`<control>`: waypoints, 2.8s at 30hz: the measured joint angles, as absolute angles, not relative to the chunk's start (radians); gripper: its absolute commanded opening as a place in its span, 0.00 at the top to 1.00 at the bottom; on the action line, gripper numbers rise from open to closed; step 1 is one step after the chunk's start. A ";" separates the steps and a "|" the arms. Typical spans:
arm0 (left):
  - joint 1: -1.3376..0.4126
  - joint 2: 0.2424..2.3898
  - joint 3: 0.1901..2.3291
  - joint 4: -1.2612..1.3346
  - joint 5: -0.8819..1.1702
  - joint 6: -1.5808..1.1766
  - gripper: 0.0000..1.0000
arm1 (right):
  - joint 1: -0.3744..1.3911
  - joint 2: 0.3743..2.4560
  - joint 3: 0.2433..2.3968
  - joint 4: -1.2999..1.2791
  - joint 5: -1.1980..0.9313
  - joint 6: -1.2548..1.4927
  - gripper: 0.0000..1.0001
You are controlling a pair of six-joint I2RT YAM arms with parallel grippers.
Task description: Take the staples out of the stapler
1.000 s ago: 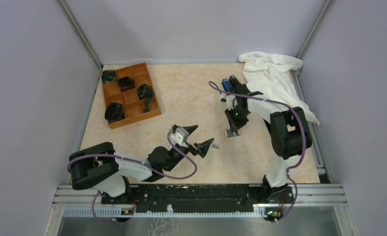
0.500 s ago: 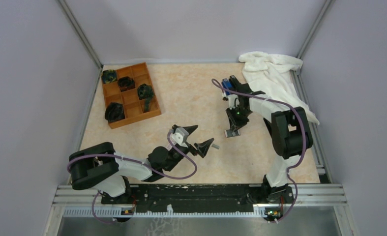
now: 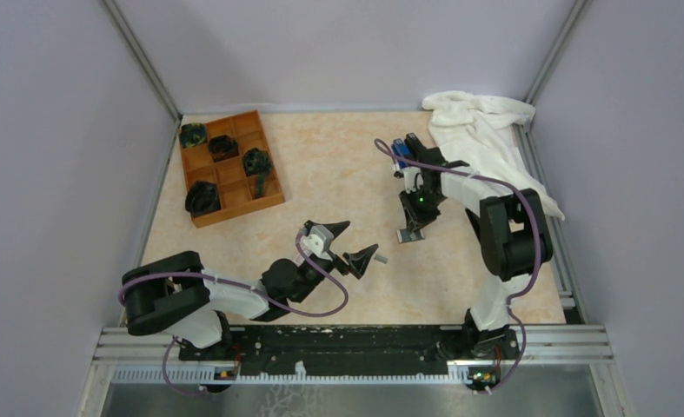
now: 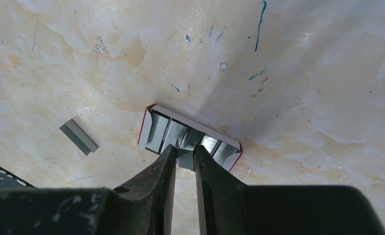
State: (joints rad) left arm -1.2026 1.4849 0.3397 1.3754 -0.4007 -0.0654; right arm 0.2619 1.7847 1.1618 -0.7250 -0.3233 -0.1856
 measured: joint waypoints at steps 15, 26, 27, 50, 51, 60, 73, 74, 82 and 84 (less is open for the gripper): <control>-1.203 1.485 0.340 1.375 -0.401 -0.065 0.01 | 0.259 1.785 1.162 -0.725 -0.324 -0.186 0.77; -1.203 1.485 0.340 1.375 -0.401 -0.065 0.01 | 0.259 1.788 1.162 -0.725 -0.334 -0.186 0.79; -1.203 1.485 0.340 1.375 -0.401 -0.065 0.01 | 0.259 1.789 1.162 -0.725 -0.334 -0.186 0.80; -1.203 1.485 0.340 1.369 -0.401 -0.065 0.01 | 0.254 1.790 1.162 -0.725 -0.316 -0.181 0.86; -1.203 1.485 0.340 1.369 -0.401 -0.065 0.01 | 0.253 1.790 1.161 -0.725 -0.316 -0.181 0.85; -1.203 1.485 0.340 1.369 -0.401 -0.065 0.01 | 0.252 1.790 1.160 -0.725 -0.316 -0.182 0.82; -1.203 1.485 0.340 1.369 -0.401 -0.065 0.01 | 0.252 1.789 1.159 -0.725 -0.313 -0.183 0.88; -1.203 1.485 0.340 1.369 -0.401 -0.065 0.01 | 0.252 1.789 1.158 -0.725 -0.312 -0.183 0.91; -1.203 1.485 0.340 1.369 -0.401 -0.065 0.01 | 0.252 1.789 1.158 -0.726 -0.308 -0.191 0.94; -1.203 1.485 0.340 1.369 -0.401 -0.065 0.01 | 0.251 1.789 1.155 -0.726 -0.307 -0.191 0.95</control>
State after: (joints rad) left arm -1.2026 1.4849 0.3401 1.3689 -0.4011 -0.0654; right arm 0.2512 1.7885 1.1553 -0.7258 -0.3065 -0.1913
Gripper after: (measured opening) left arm 0.996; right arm 0.060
